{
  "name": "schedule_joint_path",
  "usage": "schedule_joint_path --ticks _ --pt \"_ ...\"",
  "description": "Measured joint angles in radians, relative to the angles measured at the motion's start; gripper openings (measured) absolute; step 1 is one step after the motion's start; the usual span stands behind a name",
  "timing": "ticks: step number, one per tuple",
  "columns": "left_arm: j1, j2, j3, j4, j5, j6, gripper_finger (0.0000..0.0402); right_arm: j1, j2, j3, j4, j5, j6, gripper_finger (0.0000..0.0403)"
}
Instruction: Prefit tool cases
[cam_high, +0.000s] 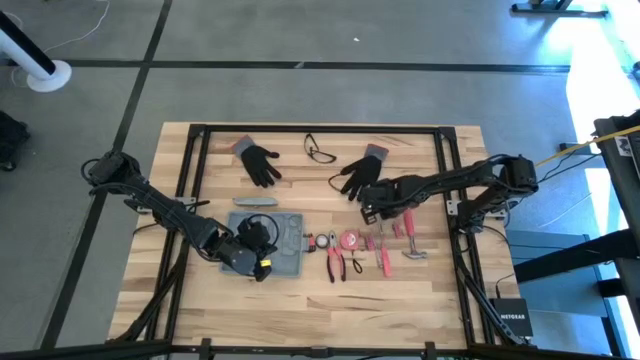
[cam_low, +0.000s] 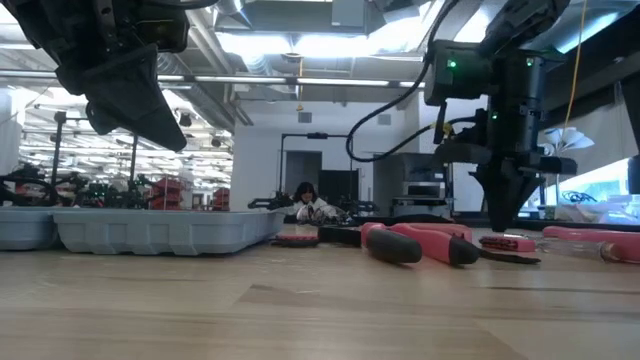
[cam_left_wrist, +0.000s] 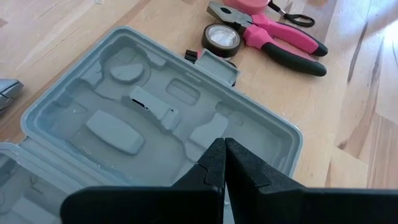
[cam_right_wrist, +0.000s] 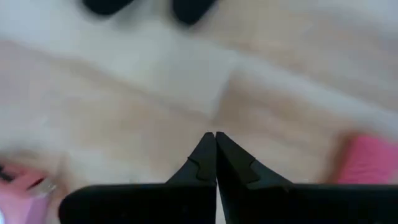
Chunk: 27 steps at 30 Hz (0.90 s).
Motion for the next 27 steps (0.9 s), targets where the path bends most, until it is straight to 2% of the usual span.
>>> schedule_joint_path --ticks 5,9,15,27 --pt "-0.002 0.000 0.000 0.000 0.000 -0.004 0.0000 -0.040 -0.028 0.000 -0.096 0.003 -0.057 0.0000" --pt "-0.002 0.000 0.000 0.000 0.000 -0.004 0.0000 -0.036 -0.028 -0.004 -0.101 -0.003 -0.067 0.0000" --pt "-0.002 0.000 0.000 0.000 0.000 -0.021 0.0000 0.002 -0.029 -0.070 -0.066 -0.061 -0.037 0.0000" --pt "-0.001 0.000 0.000 0.000 0.000 -0.026 0.0000 0.089 -0.031 -0.096 -0.034 -0.054 0.038 0.0000"
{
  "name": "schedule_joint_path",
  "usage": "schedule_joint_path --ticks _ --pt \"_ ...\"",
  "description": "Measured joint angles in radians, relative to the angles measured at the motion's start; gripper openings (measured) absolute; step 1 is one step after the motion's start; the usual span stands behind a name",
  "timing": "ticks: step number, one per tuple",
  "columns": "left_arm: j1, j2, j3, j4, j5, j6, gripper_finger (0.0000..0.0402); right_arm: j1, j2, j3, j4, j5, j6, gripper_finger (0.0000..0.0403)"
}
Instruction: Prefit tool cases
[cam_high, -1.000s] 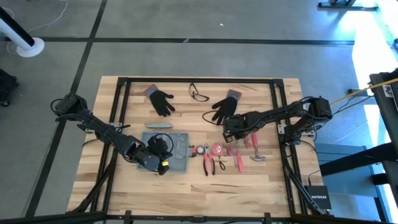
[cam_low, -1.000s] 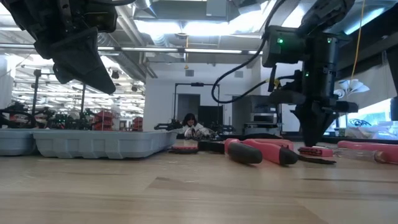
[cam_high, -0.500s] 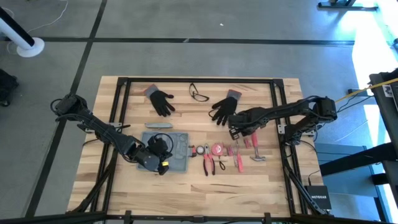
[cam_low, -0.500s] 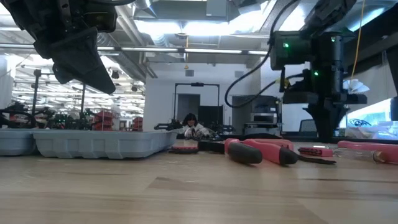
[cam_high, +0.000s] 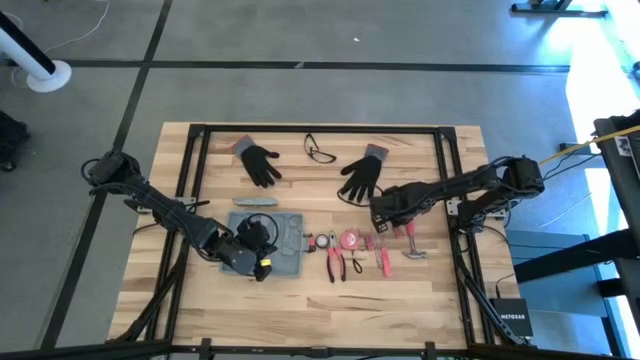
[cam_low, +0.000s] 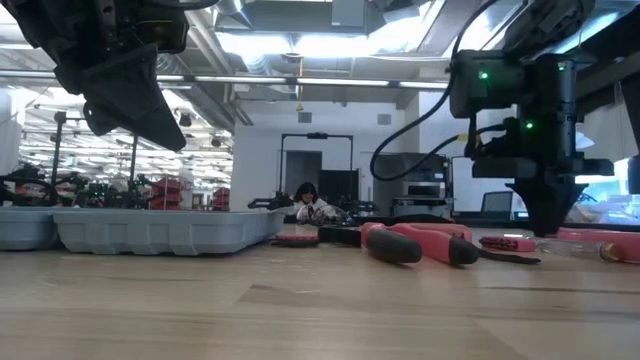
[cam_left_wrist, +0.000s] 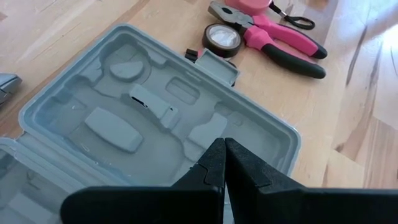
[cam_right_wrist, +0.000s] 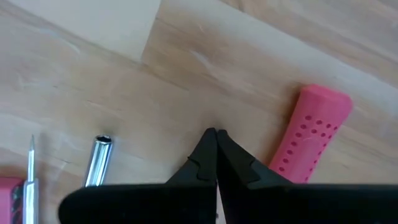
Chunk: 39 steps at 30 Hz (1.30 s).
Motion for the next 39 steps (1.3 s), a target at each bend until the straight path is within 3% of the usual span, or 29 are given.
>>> schedule_joint_path --ticks 12,15,25,30,39 --pt "0.000 0.000 0.000 0.000 -0.016 0.015 0.0000 0.080 0.003 0.025 0.023 -0.079 0.107 0.0000" --pt "0.000 0.000 0.000 0.000 -0.022 0.016 0.0000 0.068 -0.002 0.041 0.014 -0.051 0.096 0.0000" --pt "0.000 0.000 0.000 0.000 -0.023 -0.001 0.0000 -0.192 -0.129 0.048 -0.096 0.099 -0.084 0.0000" --pt "0.000 0.000 0.000 0.000 -0.023 -0.004 0.0000 -0.318 -0.148 0.046 -0.110 0.096 -0.200 0.0000" --pt "0.000 0.000 0.000 0.000 -0.023 -0.048 0.0000 -0.337 -0.138 -0.056 -0.078 0.081 -0.234 0.0000"
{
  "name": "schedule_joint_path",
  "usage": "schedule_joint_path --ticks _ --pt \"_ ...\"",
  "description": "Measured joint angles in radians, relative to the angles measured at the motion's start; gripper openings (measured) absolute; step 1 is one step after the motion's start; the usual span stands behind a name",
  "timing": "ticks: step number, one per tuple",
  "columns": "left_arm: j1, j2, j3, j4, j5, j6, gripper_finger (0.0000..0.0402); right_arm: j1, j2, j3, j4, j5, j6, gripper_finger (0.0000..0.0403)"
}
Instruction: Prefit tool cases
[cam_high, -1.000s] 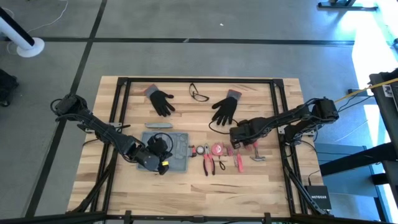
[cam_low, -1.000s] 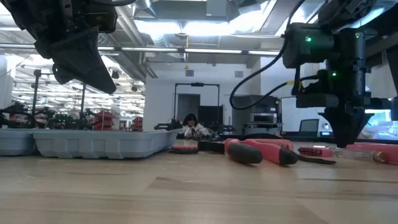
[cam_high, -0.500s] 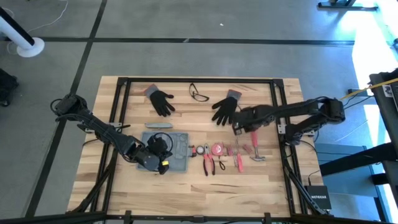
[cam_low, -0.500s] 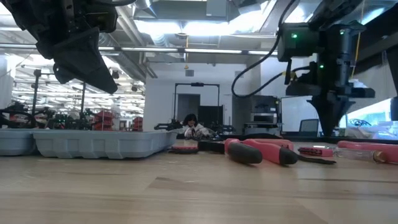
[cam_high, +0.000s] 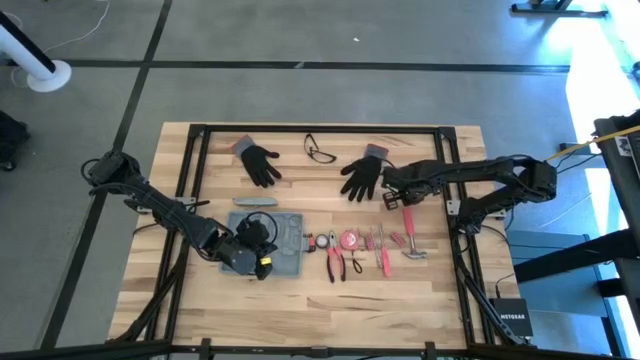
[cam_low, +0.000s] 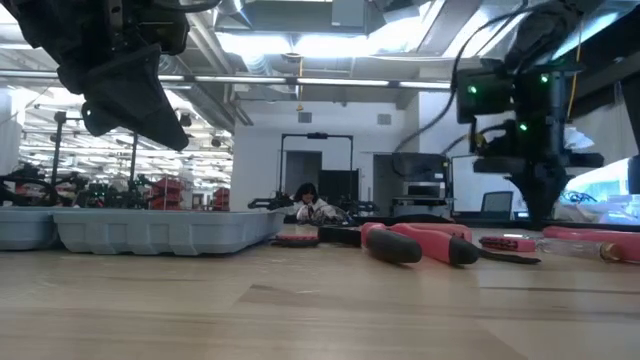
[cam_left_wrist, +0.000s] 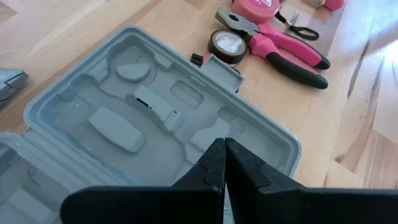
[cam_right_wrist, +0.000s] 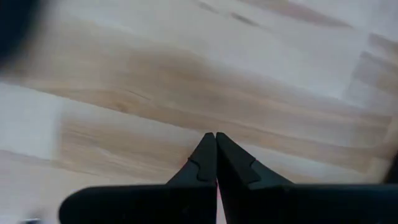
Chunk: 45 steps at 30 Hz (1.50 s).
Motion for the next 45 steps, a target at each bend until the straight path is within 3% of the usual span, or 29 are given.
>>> schedule_joint_path --ticks 7,32,38,45 --pt "-0.001 0.000 0.000 0.000 0.000 0.003 0.0000 0.024 0.000 -0.054 0.098 -0.049 0.040 0.0000" --pt "-0.052 0.000 0.000 0.001 0.001 -0.034 0.0000 0.256 -0.001 -0.051 0.043 -0.103 0.249 0.0000" --pt "-0.058 -0.004 0.000 0.000 -0.001 -0.012 0.0000 0.251 -0.054 -0.029 -0.031 0.012 0.296 0.0000" --pt "-0.010 -0.115 0.027 -0.003 -0.069 0.202 0.0000 0.195 -0.191 0.071 -0.112 0.155 0.286 0.0000"
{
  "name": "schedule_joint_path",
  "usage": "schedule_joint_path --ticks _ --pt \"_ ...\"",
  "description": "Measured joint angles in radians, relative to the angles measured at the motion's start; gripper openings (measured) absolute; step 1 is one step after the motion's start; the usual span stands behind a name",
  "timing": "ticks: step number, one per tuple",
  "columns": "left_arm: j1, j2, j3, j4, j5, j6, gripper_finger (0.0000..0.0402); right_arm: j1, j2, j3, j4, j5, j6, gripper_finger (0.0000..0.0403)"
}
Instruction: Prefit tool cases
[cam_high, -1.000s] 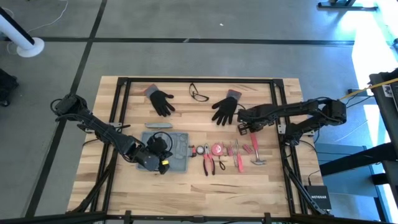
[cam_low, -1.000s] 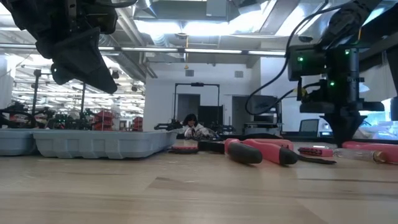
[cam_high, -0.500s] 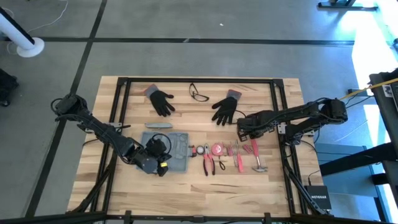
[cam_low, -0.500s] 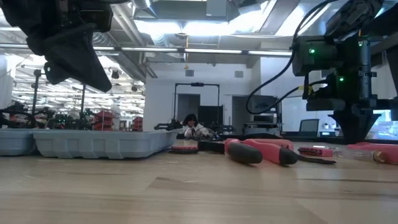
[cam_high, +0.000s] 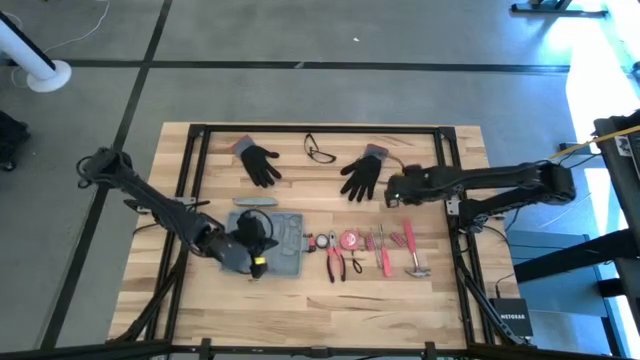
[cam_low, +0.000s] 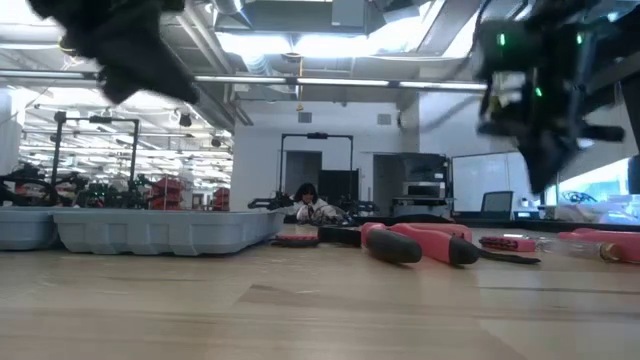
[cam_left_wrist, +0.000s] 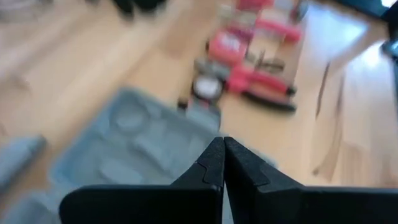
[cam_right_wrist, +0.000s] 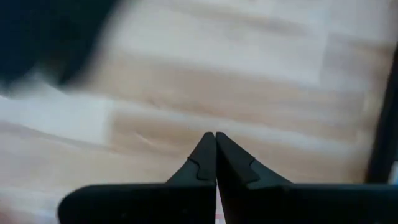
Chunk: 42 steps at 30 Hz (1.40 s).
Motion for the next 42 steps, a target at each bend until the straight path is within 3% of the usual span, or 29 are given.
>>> schedule_joint_path --ticks 4,7,12,20,26,33,42 --pt "0.018 -0.107 0.034 0.000 -0.043 0.140 0.0000 0.003 -0.116 0.087 0.070 0.053 -0.048 0.0000" --pt "0.015 -0.176 0.052 0.003 -0.081 0.236 0.0000 0.009 -0.175 0.139 0.181 0.015 -0.115 0.0000" --pt "-0.005 -0.226 0.054 -0.038 -0.086 0.326 0.0000 0.116 -0.194 0.198 0.377 0.013 -0.188 0.0000" --pt "-0.063 -0.220 0.052 -0.260 -0.083 0.175 0.0000 0.330 -0.058 0.201 0.682 0.128 -0.177 0.0000" --pt "-0.076 -0.220 0.052 -0.330 -0.082 0.179 0.0000 0.410 0.115 0.200 0.856 0.134 -0.102 0.0000" --pt "-0.054 -0.220 0.052 -0.337 -0.005 0.187 0.0000 0.414 0.265 0.284 0.915 -0.025 -0.129 0.0000" --pt "0.058 -0.220 0.052 -0.331 0.015 0.134 0.0000 0.376 0.290 0.328 0.905 -0.023 -0.331 0.0000"
